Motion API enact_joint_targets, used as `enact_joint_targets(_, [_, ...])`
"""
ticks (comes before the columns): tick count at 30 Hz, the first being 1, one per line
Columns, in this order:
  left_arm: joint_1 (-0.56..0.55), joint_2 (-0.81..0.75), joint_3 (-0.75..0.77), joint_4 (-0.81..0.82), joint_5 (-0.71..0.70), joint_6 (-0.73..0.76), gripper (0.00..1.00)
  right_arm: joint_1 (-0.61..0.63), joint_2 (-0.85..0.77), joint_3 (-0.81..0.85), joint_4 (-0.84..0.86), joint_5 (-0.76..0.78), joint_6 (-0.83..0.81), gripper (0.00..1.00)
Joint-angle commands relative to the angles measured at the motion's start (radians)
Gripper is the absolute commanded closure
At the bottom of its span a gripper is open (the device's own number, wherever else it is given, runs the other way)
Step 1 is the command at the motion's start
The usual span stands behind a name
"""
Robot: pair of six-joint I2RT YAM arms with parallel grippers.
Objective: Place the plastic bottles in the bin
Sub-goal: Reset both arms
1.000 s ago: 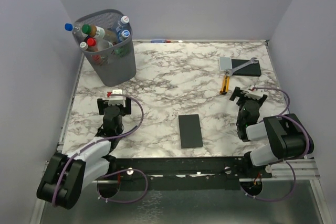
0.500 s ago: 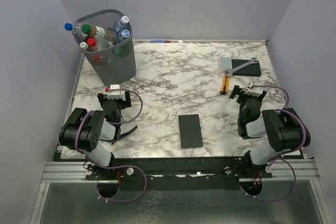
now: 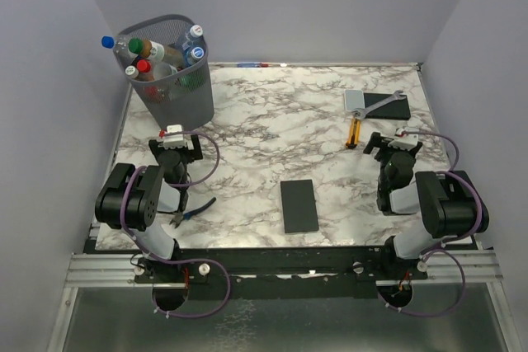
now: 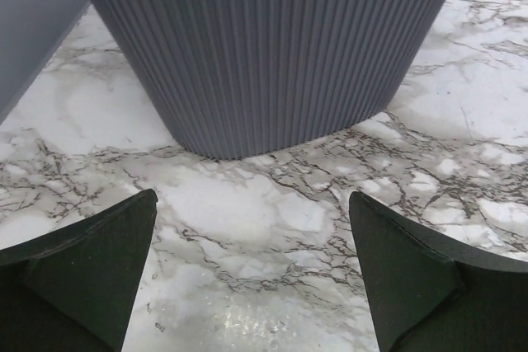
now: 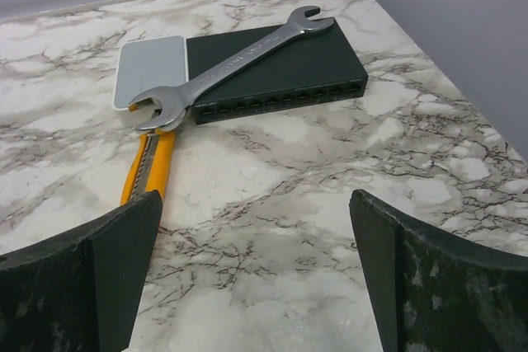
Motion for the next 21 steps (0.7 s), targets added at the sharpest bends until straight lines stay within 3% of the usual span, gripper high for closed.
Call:
enact_joint_targets(1, [-0.001, -0.002, -0.005, -0.002, 0.113, 0.017, 0.01, -0.028, -0.01, 0.015, -0.022, -0.038, 0.026, 0.0])
enact_joint_targets(4, [0.02, 0.005, -0.003, 0.009, 0.094, -0.011, 0.01, -0.028, -0.017, 0.012, -0.025, -0.142, -0.014, 0.0])
enact_joint_targets(21, [0.022, -0.001, 0.006, -0.014, 0.046, -0.04, 0.01, -0.028, -0.024, 0.022, -0.056, -0.124, 0.001, 0.0])
